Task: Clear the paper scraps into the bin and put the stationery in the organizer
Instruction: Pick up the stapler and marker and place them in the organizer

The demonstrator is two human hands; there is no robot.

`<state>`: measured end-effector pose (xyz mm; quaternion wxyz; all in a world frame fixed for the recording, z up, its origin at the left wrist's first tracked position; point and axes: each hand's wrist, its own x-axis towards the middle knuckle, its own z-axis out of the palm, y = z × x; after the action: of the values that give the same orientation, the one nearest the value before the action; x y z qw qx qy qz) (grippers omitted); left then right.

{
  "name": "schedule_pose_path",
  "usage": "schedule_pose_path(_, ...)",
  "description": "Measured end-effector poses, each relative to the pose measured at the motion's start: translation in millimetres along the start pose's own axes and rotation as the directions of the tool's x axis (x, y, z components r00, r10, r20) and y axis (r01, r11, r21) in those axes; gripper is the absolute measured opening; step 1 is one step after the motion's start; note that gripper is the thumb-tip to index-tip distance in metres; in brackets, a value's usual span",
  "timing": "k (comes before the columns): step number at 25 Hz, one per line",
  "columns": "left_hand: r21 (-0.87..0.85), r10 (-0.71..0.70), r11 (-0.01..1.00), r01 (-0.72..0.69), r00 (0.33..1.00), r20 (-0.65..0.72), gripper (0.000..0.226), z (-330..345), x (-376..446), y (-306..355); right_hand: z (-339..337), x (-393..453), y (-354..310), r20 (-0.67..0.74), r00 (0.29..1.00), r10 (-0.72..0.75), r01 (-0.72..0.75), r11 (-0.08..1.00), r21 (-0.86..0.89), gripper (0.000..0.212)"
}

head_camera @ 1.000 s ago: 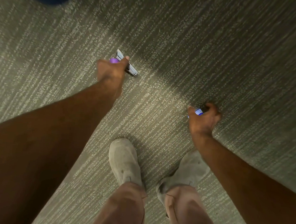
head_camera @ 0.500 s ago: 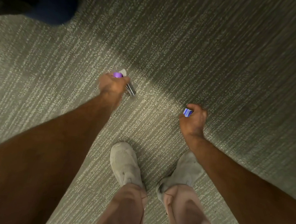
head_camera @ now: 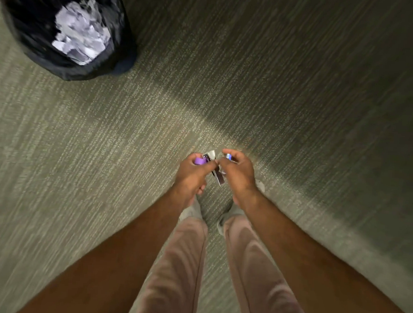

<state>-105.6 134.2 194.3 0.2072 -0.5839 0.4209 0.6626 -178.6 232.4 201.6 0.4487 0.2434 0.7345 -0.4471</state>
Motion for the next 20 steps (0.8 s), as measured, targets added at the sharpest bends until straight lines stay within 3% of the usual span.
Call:
schedule_pose_path(3, 0.005, 0.02, 1.0, -0.02, 0.999, 0.026, 0.02, -6.9, -72.6, 28.5, -1.5, -73.6, -28.3, 0.009, 0.999, 0.051, -0.052, 0.993, 0.105, 0.016)
schedule_pose_path(10, 0.134, 0.187, 0.971, -0.198, 0.978, 0.095, 0.028, -28.9, -237.9, 90.6, -29.8, -238.0, -100.6, 0.114, 0.993, -0.032, 0.0, 0.964, 0.265, 0.03)
schedule_pose_path(16, 0.333, 0.425, 0.827, -0.453, 0.892, 0.155, 0.027, -16.3, -388.1, 139.0, -72.6, -379.6, -180.2, 0.091, 0.982, -0.167, 0.15, 0.974, 0.172, 0.031)
schedule_pose_path(20, 0.373, 0.506, 0.73, -0.572, 0.82, 0.269, 0.036, 3.2, -467.5, 170.7, -117.2, -442.0, -216.3, 0.06, 0.975, -0.216, 0.193, 0.945, 0.264, 0.037)
